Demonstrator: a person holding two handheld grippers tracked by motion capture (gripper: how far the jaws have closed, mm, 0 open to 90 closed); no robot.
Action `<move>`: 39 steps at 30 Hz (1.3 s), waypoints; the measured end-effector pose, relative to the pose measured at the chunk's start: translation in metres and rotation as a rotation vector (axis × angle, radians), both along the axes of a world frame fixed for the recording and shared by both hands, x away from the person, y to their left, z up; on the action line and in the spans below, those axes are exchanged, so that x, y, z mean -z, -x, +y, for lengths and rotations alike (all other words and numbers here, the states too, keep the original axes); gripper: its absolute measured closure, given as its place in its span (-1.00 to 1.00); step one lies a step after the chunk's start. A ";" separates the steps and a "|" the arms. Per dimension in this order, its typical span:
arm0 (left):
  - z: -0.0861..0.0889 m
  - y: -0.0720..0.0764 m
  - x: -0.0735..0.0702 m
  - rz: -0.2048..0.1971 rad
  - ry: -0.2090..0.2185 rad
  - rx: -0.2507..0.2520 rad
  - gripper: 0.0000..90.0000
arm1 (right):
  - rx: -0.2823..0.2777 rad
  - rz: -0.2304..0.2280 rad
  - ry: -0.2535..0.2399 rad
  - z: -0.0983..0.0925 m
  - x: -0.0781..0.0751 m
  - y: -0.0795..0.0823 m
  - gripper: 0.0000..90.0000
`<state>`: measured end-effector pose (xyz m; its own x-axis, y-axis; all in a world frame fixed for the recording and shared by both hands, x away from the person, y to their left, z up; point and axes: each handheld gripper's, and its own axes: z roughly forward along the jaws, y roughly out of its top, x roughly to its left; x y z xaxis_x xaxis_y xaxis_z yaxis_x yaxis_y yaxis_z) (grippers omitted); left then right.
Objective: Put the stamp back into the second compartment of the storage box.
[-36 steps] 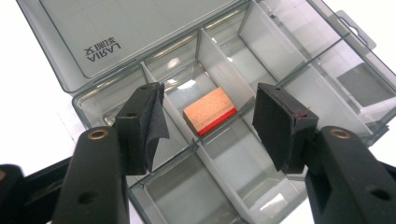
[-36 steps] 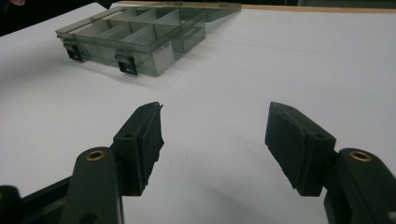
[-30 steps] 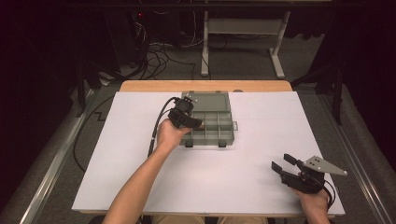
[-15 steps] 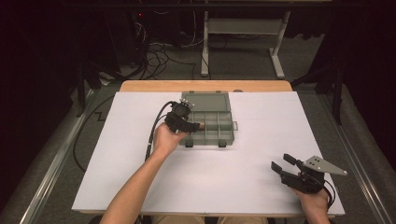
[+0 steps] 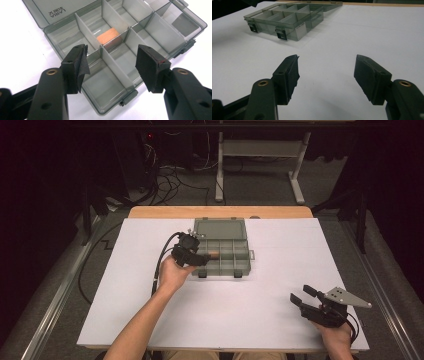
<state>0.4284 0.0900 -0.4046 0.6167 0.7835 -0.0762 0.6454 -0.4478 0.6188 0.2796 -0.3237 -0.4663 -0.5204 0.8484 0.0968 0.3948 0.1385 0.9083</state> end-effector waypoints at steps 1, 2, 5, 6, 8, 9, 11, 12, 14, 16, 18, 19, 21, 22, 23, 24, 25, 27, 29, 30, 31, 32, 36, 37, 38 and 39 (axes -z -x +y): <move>0.002 0.001 0.001 -0.002 0.002 0.003 -0.06 | 0.000 0.000 0.000 0.000 0.000 0.000 -0.19; 0.003 0.002 0.001 -0.003 0.007 0.000 -0.06 | -0.001 0.000 0.000 0.000 0.000 0.000 -0.19; 0.007 0.005 0.003 0.001 0.010 -0.003 -0.06 | 0.001 0.003 -0.002 0.000 0.000 0.000 -0.19; 0.008 0.006 0.003 0.000 0.010 -0.004 -0.06 | 0.001 0.004 -0.003 0.000 0.000 0.000 -0.19; 0.011 0.007 0.004 -0.002 0.014 -0.005 -0.06 | 0.002 0.004 -0.002 0.000 0.000 0.000 -0.19; 0.012 0.008 0.004 -0.003 0.020 -0.009 -0.06 | 0.002 0.004 -0.003 0.000 0.000 0.000 -0.19; 0.013 0.010 0.004 -0.005 0.023 -0.008 -0.06 | 0.002 0.004 -0.003 0.000 0.000 0.000 -0.19; 0.014 0.011 0.004 -0.008 0.025 -0.010 -0.06 | 0.002 0.004 -0.003 0.000 0.000 0.000 -0.19; 0.015 0.013 0.005 -0.007 0.026 -0.008 -0.06 | 0.002 0.004 -0.003 0.000 0.000 0.000 -0.19; 0.016 0.015 0.004 -0.010 0.025 -0.007 -0.06 | 0.002 0.004 -0.003 0.000 0.000 0.000 -0.19; 0.018 0.016 0.003 -0.025 0.033 -0.008 -0.07 | 0.004 0.005 -0.004 0.000 0.000 0.000 -0.19; 0.019 0.016 0.002 -0.027 0.039 -0.010 -0.07 | 0.004 0.005 -0.004 0.000 0.001 0.000 -0.19; 0.020 0.016 0.001 -0.029 0.048 -0.013 -0.07 | 0.003 0.007 -0.003 0.000 0.001 -0.001 -0.19; 0.020 0.017 0.002 -0.033 0.050 -0.015 -0.07 | 0.004 0.008 -0.005 0.000 0.001 -0.001 -0.19; 0.021 0.017 0.002 -0.034 0.052 -0.014 -0.07 | 0.003 0.008 -0.004 0.000 0.001 -0.001 -0.19; 0.021 0.018 0.002 -0.032 0.052 -0.015 -0.07 | 0.006 0.010 -0.004 0.000 0.001 -0.001 -0.19; 0.022 0.019 0.002 -0.033 0.053 -0.016 -0.07 | 0.006 0.010 -0.003 0.000 0.001 -0.001 -0.19; 0.024 0.021 0.002 -0.037 0.055 -0.016 -0.07 | 0.006 0.007 -0.002 0.000 0.001 -0.001 -0.19; 0.025 0.024 0.002 -0.041 0.051 -0.015 -0.07 | 0.006 0.005 -0.003 0.001 0.001 0.000 -0.19; 0.025 0.026 0.003 -0.044 0.051 -0.016 -0.07 | 0.006 0.004 -0.002 0.000 0.000 0.000 -0.19; 0.026 0.027 0.003 -0.043 0.048 -0.015 -0.07 | 0.006 0.004 -0.003 0.001 0.000 0.000 -0.19; 0.026 0.028 0.003 -0.046 0.046 -0.015 -0.07 | 0.005 0.004 -0.003 0.001 0.000 0.000 -0.19; 0.029 0.034 0.005 -0.056 0.037 -0.013 -0.07 | 0.006 0.004 -0.002 0.001 0.001 0.000 -0.19; 0.030 0.035 0.005 -0.055 0.038 -0.013 -0.07 | 0.007 0.005 -0.002 0.001 0.001 0.000 -0.19; 0.031 0.036 0.006 -0.054 0.041 -0.013 -0.07 | 0.009 0.006 -0.004 0.000 0.000 0.000 -0.19; 0.032 0.037 0.007 -0.056 0.042 -0.013 -0.07 | 0.009 0.005 -0.006 0.000 0.000 0.000 -0.19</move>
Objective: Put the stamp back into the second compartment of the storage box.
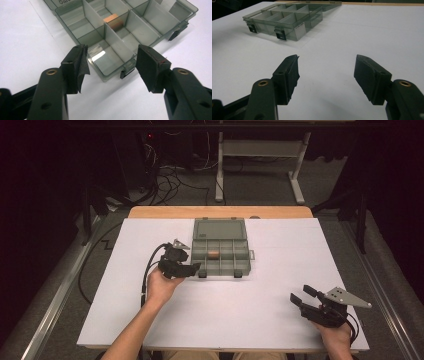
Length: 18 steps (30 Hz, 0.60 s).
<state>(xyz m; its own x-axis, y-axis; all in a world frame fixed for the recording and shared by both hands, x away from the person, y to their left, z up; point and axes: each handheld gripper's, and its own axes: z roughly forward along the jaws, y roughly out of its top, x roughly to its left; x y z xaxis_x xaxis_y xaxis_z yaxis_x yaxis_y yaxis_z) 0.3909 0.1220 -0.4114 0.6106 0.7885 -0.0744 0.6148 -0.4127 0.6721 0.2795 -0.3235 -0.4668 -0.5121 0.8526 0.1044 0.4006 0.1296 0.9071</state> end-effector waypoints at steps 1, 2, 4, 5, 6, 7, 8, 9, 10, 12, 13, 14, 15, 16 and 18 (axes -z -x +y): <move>0.001 0.001 0.000 0.000 0.001 0.000 -0.07 | 0.000 0.000 0.000 0.000 0.000 0.000 -0.19; 0.002 0.002 0.001 0.001 0.008 -0.004 -0.07 | 0.000 0.000 0.000 0.000 0.000 0.000 -0.19; 0.004 0.004 0.002 0.000 0.009 -0.004 -0.07 | 0.001 0.001 -0.001 0.000 0.000 0.000 -0.19; 0.005 0.005 0.003 0.001 0.014 -0.006 -0.07 | 0.001 0.000 0.000 0.000 0.000 0.000 -0.19; 0.006 0.006 0.003 -0.001 0.018 -0.007 -0.07 | 0.001 0.000 0.000 0.000 0.000 0.000 -0.19; 0.007 0.007 0.004 -0.001 0.020 -0.009 -0.07 | 0.002 0.001 -0.001 0.000 0.000 0.000 -0.19; 0.007 0.008 0.004 -0.003 0.022 -0.010 -0.07 | 0.002 0.000 -0.002 0.000 0.000 0.000 -0.19; 0.008 0.010 0.005 -0.001 0.024 -0.008 -0.07 | 0.003 -0.001 -0.003 0.000 0.000 0.000 -0.19; 0.009 0.011 0.005 0.001 0.022 -0.007 -0.07 | 0.004 -0.001 -0.003 -0.001 0.000 0.000 -0.19; 0.011 0.014 0.007 0.002 0.024 -0.010 -0.07 | 0.003 -0.001 -0.002 0.000 0.000 0.000 -0.19; 0.011 0.015 0.007 -0.002 0.028 -0.010 -0.07 | 0.003 -0.002 0.000 0.000 0.000 0.000 -0.19; 0.012 0.017 0.008 -0.001 0.037 -0.012 -0.07 | 0.005 -0.002 0.000 0.000 0.000 0.000 -0.19; 0.014 0.018 0.008 -0.008 0.037 -0.010 -0.07 | 0.005 -0.004 0.001 0.000 0.000 0.001 -0.19; 0.015 0.019 0.009 -0.008 0.044 -0.016 -0.07 | 0.006 -0.005 0.000 0.000 0.000 0.001 -0.19; 0.016 0.022 0.011 -0.014 0.058 -0.025 -0.07 | 0.007 -0.003 -0.001 0.000 0.000 0.001 -0.19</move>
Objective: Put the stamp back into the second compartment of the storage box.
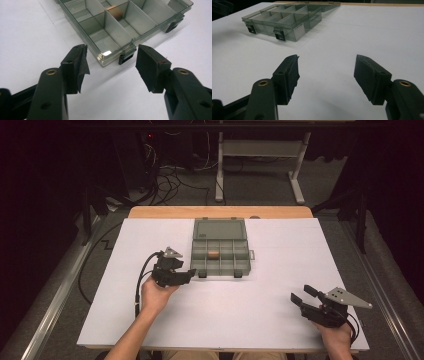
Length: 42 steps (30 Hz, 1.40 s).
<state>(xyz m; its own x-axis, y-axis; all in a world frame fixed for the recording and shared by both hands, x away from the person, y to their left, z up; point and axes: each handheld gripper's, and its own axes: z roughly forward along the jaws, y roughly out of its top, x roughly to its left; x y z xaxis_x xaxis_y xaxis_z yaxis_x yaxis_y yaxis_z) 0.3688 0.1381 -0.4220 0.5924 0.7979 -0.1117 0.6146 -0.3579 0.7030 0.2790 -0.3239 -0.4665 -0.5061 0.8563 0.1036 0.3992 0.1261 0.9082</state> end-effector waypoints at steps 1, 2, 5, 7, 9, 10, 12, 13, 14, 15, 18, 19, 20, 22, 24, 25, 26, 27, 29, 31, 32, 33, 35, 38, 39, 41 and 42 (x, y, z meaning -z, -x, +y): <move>0.000 0.001 0.000 -0.003 0.003 0.001 -0.07 | 0.001 0.002 -0.002 0.000 0.000 -0.001 -0.19; 0.001 0.003 0.000 -0.007 0.001 0.002 -0.07 | 0.001 0.001 -0.002 0.000 0.000 -0.001 -0.19; 0.002 0.007 0.002 -0.017 0.016 -0.004 -0.07 | 0.002 -0.002 -0.006 -0.001 0.000 0.000 -0.19; 0.004 0.009 0.004 -0.015 0.015 -0.007 -0.07 | 0.003 -0.002 -0.008 -0.001 0.000 0.000 -0.19; 0.007 0.011 0.004 -0.015 0.016 -0.009 -0.07 | 0.002 -0.004 -0.008 -0.001 0.000 0.000 -0.19; 0.008 0.013 0.005 -0.015 0.019 -0.013 -0.07 | 0.002 -0.003 -0.007 -0.001 0.000 0.000 -0.19; 0.011 0.015 0.004 -0.021 0.020 -0.015 -0.07 | 0.003 -0.003 -0.007 -0.001 0.000 0.000 -0.19; 0.012 0.016 0.003 -0.031 0.028 -0.019 -0.07 | 0.003 -0.002 -0.007 -0.001 0.000 0.000 -0.19; 0.014 0.017 0.003 -0.035 0.033 -0.021 -0.07 | 0.004 -0.002 -0.007 -0.001 0.000 0.000 -0.19; 0.015 0.018 0.003 -0.038 0.031 -0.022 -0.08 | 0.005 0.000 -0.007 -0.001 0.000 0.000 -0.19; 0.019 0.022 0.003 -0.054 0.039 -0.027 -0.08 | 0.009 0.000 -0.010 -0.001 0.000 0.000 -0.19; 0.019 0.023 0.004 -0.058 0.041 -0.028 -0.08 | 0.010 0.000 -0.013 -0.002 0.000 0.000 -0.19; 0.021 0.025 0.005 -0.065 0.045 -0.031 -0.08 | 0.011 -0.001 -0.014 -0.002 0.000 0.001 -0.19; 0.023 0.028 0.006 -0.072 0.046 -0.033 -0.08 | 0.008 0.003 -0.011 -0.002 0.000 0.000 -0.19; 0.024 0.030 0.008 -0.073 0.042 -0.039 -0.08 | 0.005 0.003 -0.011 -0.001 0.000 0.000 -0.19; 0.026 0.031 0.009 -0.075 0.048 -0.041 -0.08 | 0.004 0.005 -0.011 -0.001 0.000 0.000 -0.19; 0.027 0.032 0.010 -0.076 0.049 -0.043 -0.08 | 0.004 0.004 -0.011 -0.001 0.000 0.000 -0.19; 0.029 0.033 0.011 -0.081 0.049 -0.048 -0.08 | 0.003 0.002 -0.011 -0.001 0.000 0.000 -0.19; 0.032 0.035 0.013 -0.084 0.062 -0.057 -0.08 | 0.001 0.000 -0.011 -0.002 0.000 0.000 -0.19; 0.035 0.036 0.014 -0.079 0.060 -0.061 -0.08 | 0.003 0.004 -0.011 -0.001 0.000 0.000 -0.19; 0.036 0.037 0.015 -0.084 0.061 -0.060 -0.08 | 0.003 0.005 -0.010 -0.001 0.001 -0.001 -0.19; 0.037 0.039 0.016 -0.087 0.061 -0.063 -0.09 | 0.003 0.005 -0.009 -0.001 0.001 -0.001 -0.19; 0.041 0.040 0.016 -0.098 0.070 -0.067 -0.09 | 0.002 0.004 -0.006 -0.001 0.000 0.000 -0.19; 0.049 0.044 0.019 -0.090 0.107 -0.077 -0.11 | 0.006 0.007 -0.009 -0.001 0.001 -0.001 -0.19; 0.051 0.045 0.020 -0.090 0.111 -0.079 -0.11 | 0.007 0.006 -0.009 -0.001 0.001 -0.001 -0.19; 0.055 0.049 0.023 -0.088 0.110 -0.089 -0.12 | 0.008 0.005 -0.012 -0.001 0.000 0.000 -0.19; 0.058 0.051 0.025 -0.086 0.112 -0.092 -0.12 | 0.007 0.002 -0.012 -0.001 0.000 0.000 -0.18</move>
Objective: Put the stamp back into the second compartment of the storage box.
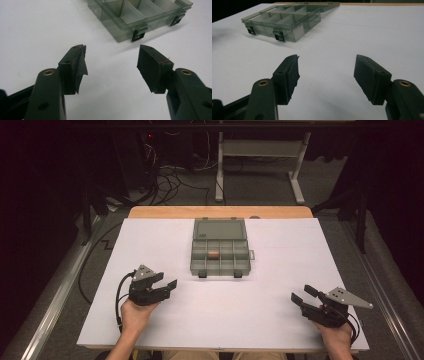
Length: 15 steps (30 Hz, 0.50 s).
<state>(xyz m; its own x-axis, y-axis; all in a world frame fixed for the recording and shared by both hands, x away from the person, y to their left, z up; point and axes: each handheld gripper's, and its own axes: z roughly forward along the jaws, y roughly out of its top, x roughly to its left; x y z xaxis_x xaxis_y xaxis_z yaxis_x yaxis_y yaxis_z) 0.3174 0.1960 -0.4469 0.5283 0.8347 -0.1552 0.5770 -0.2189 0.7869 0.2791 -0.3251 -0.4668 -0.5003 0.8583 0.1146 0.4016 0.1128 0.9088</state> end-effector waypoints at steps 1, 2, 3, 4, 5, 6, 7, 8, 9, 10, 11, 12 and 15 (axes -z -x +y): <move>0.002 0.002 0.001 0.001 0.001 -0.004 -0.13 | -0.001 -0.003 0.000 0.000 0.000 0.000 -0.18; 0.004 0.004 0.004 0.004 -0.003 -0.011 -0.13 | -0.002 -0.003 0.001 0.000 0.000 0.000 -0.18; 0.006 0.006 0.005 0.002 -0.004 -0.015 -0.13 | -0.002 -0.003 0.001 0.000 0.000 0.000 -0.18; 0.009 0.009 0.006 0.000 -0.002 -0.023 -0.13 | -0.002 -0.003 0.001 0.000 0.000 0.000 -0.18; 0.010 0.010 0.007 -0.001 0.000 -0.028 -0.14 | 0.000 -0.003 -0.003 0.000 -0.001 0.001 -0.18; 0.013 0.012 0.008 -0.005 0.007 -0.034 -0.14 | 0.000 -0.003 -0.004 0.000 -0.001 0.001 -0.18; 0.015 0.013 0.008 -0.011 0.012 -0.040 -0.14 | 0.002 -0.002 -0.004 0.000 -0.001 0.001 -0.18; 0.018 0.015 0.009 -0.022 0.022 -0.051 -0.14 | 0.004 -0.001 -0.004 0.000 -0.001 0.001 -0.18; 0.020 0.017 0.010 -0.028 0.032 -0.059 -0.14 | 0.004 0.000 0.000 0.000 0.000 0.001 -0.18; 0.022 0.018 0.010 -0.030 0.035 -0.064 -0.14 | 0.005 -0.001 0.002 0.000 0.000 0.001 -0.18; 0.024 0.019 0.011 -0.034 0.039 -0.071 -0.14 | 0.005 -0.002 0.005 0.000 0.000 0.000 -0.18; 0.027 0.020 0.012 -0.034 0.048 -0.075 -0.14 | 0.008 0.001 0.004 0.000 0.000 0.001 -0.18; 0.030 0.022 0.014 -0.031 0.053 -0.081 -0.15 | 0.015 0.005 0.002 0.000 0.000 0.001 -0.18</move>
<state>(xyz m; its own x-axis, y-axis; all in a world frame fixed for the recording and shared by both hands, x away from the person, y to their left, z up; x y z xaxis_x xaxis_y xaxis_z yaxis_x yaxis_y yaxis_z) 0.2949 0.2261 -0.4610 0.4643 0.8662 -0.1849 0.5662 -0.1298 0.8140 0.2785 -0.3248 -0.4669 -0.4868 0.8659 0.1148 0.4074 0.1089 0.9067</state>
